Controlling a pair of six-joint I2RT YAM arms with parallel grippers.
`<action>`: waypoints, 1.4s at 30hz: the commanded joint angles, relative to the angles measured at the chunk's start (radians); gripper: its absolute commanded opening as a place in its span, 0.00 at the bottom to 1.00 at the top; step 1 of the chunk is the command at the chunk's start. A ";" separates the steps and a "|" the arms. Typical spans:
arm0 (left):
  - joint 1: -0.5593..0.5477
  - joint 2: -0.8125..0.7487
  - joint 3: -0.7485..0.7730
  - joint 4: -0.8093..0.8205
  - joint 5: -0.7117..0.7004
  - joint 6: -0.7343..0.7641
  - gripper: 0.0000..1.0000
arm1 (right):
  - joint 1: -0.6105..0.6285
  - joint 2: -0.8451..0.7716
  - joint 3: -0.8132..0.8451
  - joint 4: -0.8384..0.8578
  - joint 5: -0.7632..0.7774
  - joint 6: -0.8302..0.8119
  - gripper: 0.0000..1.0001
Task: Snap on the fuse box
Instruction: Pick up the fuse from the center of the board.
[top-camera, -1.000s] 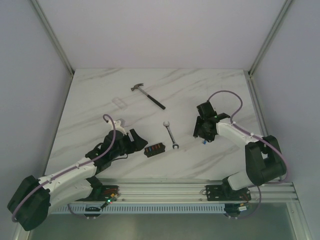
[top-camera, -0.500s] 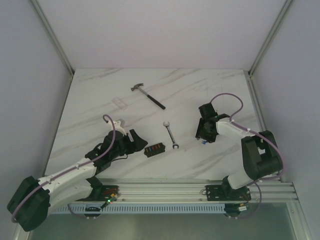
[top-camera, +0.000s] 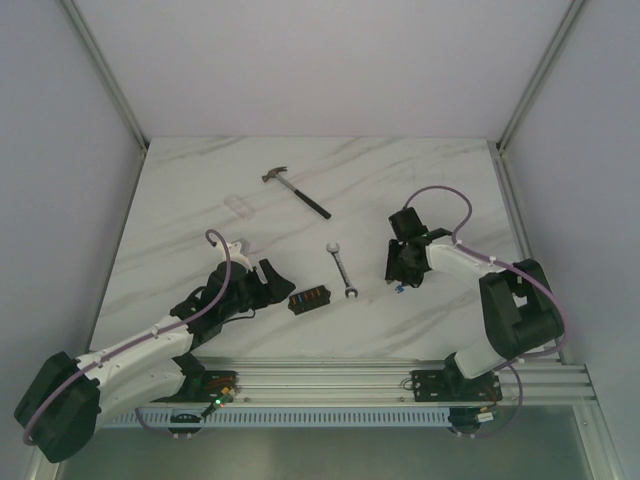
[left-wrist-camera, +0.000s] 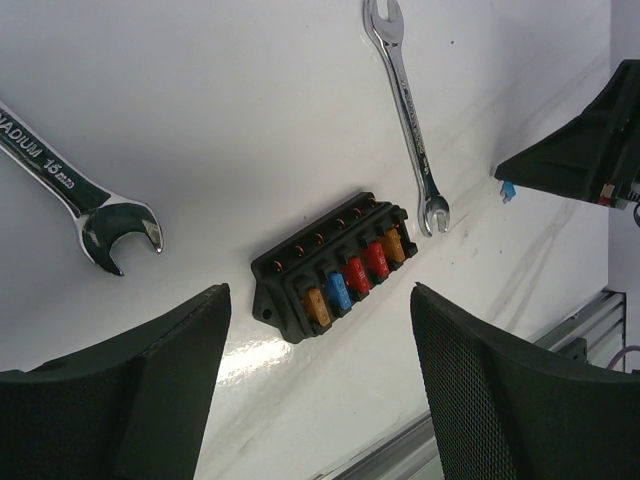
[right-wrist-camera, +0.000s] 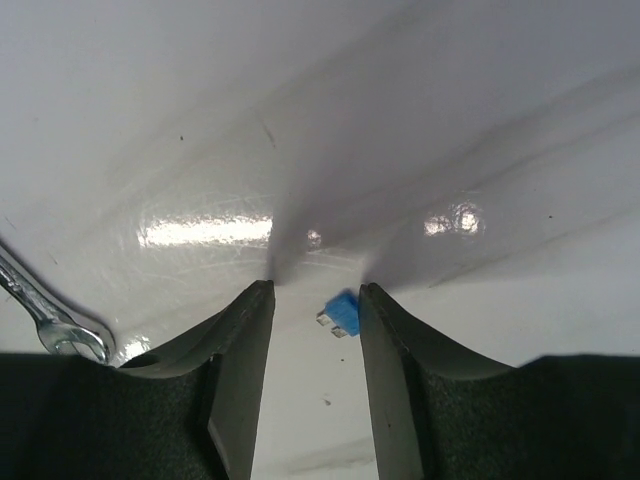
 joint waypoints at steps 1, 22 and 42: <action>0.005 0.001 -0.001 -0.006 0.011 0.000 0.82 | 0.020 0.022 0.026 -0.081 -0.027 -0.048 0.45; 0.005 0.035 0.016 -0.002 0.012 0.024 0.82 | 0.072 -0.160 -0.086 -0.099 -0.068 0.217 0.53; 0.006 0.013 -0.001 -0.002 0.012 0.010 0.82 | 0.072 0.029 -0.014 -0.043 0.068 0.146 0.53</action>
